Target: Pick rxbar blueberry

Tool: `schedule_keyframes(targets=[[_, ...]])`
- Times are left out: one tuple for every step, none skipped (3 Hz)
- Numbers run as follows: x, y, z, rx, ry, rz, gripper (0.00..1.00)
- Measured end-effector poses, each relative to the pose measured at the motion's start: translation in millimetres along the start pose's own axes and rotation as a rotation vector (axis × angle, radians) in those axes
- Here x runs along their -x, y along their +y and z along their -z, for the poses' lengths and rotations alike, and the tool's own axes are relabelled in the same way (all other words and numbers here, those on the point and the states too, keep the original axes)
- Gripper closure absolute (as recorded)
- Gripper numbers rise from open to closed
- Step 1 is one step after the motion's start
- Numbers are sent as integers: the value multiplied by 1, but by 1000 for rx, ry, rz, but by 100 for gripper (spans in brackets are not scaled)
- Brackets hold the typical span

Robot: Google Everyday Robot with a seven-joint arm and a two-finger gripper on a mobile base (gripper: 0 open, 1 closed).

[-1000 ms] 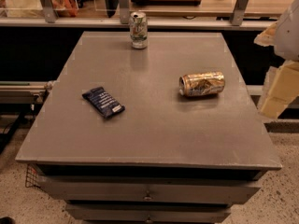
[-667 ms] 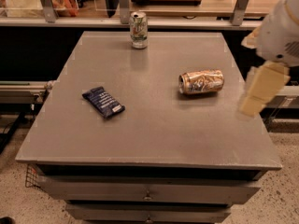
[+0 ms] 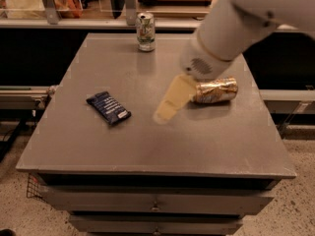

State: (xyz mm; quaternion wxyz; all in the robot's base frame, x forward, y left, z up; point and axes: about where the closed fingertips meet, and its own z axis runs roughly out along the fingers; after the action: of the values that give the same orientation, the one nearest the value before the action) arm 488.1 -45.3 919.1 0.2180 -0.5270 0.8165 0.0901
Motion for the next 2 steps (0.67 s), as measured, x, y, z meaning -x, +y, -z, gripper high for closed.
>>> schedule_keyframes(targets=[[31,11,-33,14,-38,-21,0],[61,22,-63,31,-79,-42,0]])
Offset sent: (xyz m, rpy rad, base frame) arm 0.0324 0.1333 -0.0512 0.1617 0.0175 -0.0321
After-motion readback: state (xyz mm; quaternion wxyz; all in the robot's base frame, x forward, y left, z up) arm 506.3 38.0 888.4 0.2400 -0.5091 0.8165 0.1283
